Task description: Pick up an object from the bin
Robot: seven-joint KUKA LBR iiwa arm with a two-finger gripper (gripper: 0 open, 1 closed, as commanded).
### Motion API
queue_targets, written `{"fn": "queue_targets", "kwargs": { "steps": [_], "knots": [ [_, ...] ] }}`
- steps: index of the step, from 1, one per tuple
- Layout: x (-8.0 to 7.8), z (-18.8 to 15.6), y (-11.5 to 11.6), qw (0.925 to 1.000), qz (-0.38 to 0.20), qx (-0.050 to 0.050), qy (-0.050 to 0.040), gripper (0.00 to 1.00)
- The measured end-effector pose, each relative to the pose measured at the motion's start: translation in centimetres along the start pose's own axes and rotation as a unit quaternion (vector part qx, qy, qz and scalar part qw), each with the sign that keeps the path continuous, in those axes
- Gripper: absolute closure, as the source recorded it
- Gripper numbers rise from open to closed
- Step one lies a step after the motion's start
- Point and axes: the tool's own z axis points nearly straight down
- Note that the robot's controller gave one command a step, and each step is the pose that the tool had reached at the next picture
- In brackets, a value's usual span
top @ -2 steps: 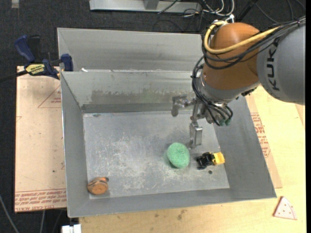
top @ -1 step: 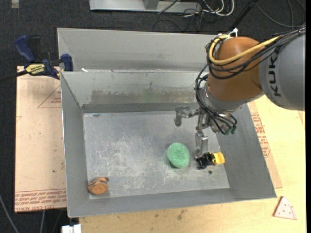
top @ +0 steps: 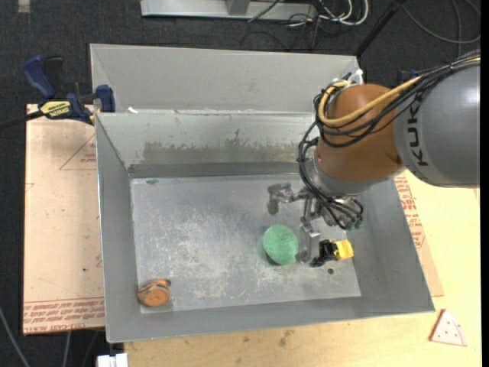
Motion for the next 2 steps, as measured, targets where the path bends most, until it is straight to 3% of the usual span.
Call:
{"fn": "queue_targets", "kwargs": {
  "steps": [1,2],
  "knots": [
    [0.5,2.7,0.1,0.998,-0.064,-0.001,0.0018,0.0],
    [-0.6,6.8,-0.8,0.9983,-0.058,-0.001,0.0014,1.0]
  ]
}}
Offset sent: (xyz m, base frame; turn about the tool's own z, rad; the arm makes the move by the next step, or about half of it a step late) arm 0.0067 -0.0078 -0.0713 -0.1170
